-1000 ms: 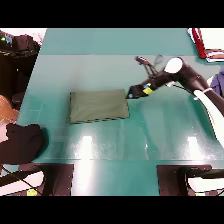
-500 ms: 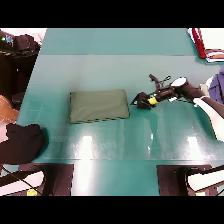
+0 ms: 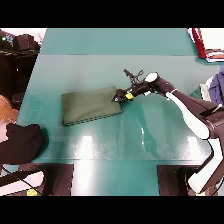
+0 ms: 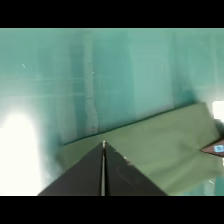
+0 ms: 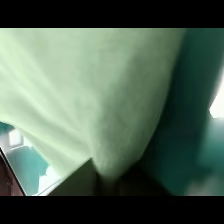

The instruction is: Fold the shirts.

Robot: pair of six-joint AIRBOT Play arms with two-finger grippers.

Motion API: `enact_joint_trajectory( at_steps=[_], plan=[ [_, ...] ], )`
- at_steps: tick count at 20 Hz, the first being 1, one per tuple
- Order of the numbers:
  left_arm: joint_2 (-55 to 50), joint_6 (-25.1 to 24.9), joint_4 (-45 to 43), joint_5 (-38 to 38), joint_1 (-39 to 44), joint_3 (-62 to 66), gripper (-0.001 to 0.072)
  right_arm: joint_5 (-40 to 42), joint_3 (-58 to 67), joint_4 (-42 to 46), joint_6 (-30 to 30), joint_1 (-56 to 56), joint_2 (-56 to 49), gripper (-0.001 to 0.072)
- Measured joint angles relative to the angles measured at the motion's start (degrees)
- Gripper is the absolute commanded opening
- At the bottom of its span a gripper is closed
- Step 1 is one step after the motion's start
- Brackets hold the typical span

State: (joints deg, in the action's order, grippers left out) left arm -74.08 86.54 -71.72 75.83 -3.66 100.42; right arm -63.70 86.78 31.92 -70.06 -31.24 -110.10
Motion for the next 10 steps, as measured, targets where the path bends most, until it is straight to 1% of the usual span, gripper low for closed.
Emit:
enact_joint_trajectory(
  at_steps=[3, 5, 10],
  plan=[
    [0.00, -0.02, 0.44, 0.09, 1.79, 0.00, 0.0024, -0.09, 5.27, -0.09, 0.66, -0.04, -0.83, 0.0019],
    [0.00, 0.00, 0.66, 0.11, 4.13, 0.00, 0.0024, -0.42, 8.52, 0.00, 0.76, 2.10, -0.20, 0.0019],
    [-0.02, 0.00, 0.83, -1.64, 11.82, -0.02, 0.0023, -0.92, 14.12, -0.17, -0.33, 13.79, 5.57, 0.0019]
  ],
)
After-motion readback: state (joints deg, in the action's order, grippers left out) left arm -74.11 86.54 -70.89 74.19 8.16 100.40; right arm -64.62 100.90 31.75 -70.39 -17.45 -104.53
